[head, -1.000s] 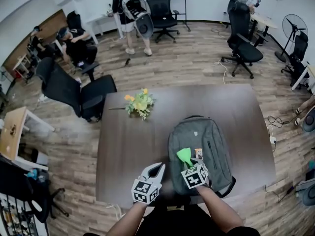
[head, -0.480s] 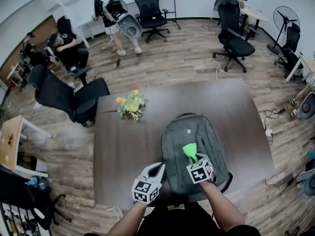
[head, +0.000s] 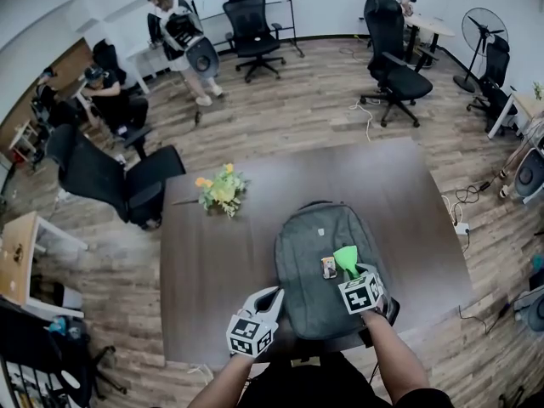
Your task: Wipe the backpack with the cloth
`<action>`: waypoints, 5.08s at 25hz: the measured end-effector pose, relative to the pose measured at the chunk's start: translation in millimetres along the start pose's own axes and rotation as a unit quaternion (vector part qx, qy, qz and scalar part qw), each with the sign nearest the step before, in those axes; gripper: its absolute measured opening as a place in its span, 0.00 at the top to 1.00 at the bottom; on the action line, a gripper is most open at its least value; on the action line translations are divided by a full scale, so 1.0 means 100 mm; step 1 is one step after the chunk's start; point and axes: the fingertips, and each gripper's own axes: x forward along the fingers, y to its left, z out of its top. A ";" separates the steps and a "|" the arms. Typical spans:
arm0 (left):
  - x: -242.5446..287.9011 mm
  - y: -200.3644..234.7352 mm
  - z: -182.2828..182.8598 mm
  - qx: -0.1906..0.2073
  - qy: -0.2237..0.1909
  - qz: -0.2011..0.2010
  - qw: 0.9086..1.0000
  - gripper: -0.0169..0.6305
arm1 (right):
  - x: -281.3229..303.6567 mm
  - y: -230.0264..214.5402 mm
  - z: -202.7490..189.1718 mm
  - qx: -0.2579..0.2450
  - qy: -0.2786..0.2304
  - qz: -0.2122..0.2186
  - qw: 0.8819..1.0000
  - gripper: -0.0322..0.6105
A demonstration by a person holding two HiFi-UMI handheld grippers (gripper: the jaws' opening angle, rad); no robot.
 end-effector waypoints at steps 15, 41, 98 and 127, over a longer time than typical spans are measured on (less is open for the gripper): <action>0.06 -0.10 -0.02 0.005 0.002 -0.012 1.000 0.94 | -0.15 -0.67 -0.25 0.001 0.031 -0.059 0.998 0.80; -0.25 0.08 -0.19 0.015 0.014 -0.039 0.999 0.94 | -0.57 1.46 0.03 0.077 -0.004 0.139 0.987 0.80; -0.04 -0.47 -0.18 0.035 0.034 -0.035 0.998 0.94 | -0.60 0.32 -0.57 -0.015 0.055 0.035 0.998 0.79; 0.11 -0.55 0.13 0.034 -0.014 0.041 0.999 0.94 | -0.98 -0.71 -0.40 0.016 -0.056 -0.021 0.998 0.80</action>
